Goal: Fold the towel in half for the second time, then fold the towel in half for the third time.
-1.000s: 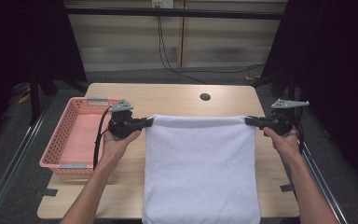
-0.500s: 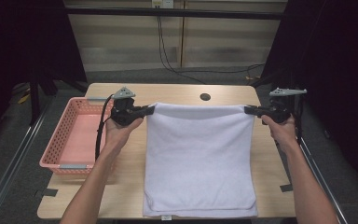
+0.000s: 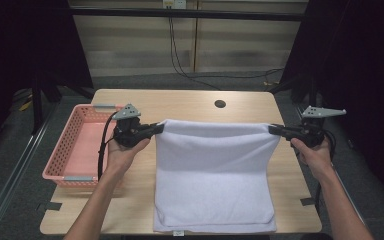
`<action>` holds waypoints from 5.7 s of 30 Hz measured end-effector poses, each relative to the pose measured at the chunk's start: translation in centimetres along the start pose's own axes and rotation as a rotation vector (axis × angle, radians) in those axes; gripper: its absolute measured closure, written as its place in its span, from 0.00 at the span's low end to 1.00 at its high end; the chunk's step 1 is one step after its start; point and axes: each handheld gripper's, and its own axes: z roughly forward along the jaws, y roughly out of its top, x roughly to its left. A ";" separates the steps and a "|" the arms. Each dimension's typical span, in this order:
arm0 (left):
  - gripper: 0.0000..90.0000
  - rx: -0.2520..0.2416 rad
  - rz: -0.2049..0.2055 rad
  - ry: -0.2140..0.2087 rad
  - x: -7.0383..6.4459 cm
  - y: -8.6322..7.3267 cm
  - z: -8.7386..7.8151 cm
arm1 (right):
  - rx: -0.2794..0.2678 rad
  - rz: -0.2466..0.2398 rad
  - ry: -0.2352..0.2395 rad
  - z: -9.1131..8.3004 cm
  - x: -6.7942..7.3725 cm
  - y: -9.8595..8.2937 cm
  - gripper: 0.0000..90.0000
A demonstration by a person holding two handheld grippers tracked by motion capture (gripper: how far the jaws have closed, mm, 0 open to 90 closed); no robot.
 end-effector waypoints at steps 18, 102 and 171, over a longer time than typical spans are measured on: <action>0.95 0.032 -0.020 -0.035 -4.3 -4.5 -2.8 | 0.026 -0.036 0.062 -3.1 4.0 -4.4 0.94; 0.69 0.301 -0.045 -0.089 -3.0 -10.0 9.1 | 0.323 0.065 -0.079 4.9 2.4 -11.0 0.63; 0.92 0.135 -0.238 -0.132 0.5 -6.0 5.2 | 0.182 -0.215 0.237 14.9 24.5 -5.5 0.83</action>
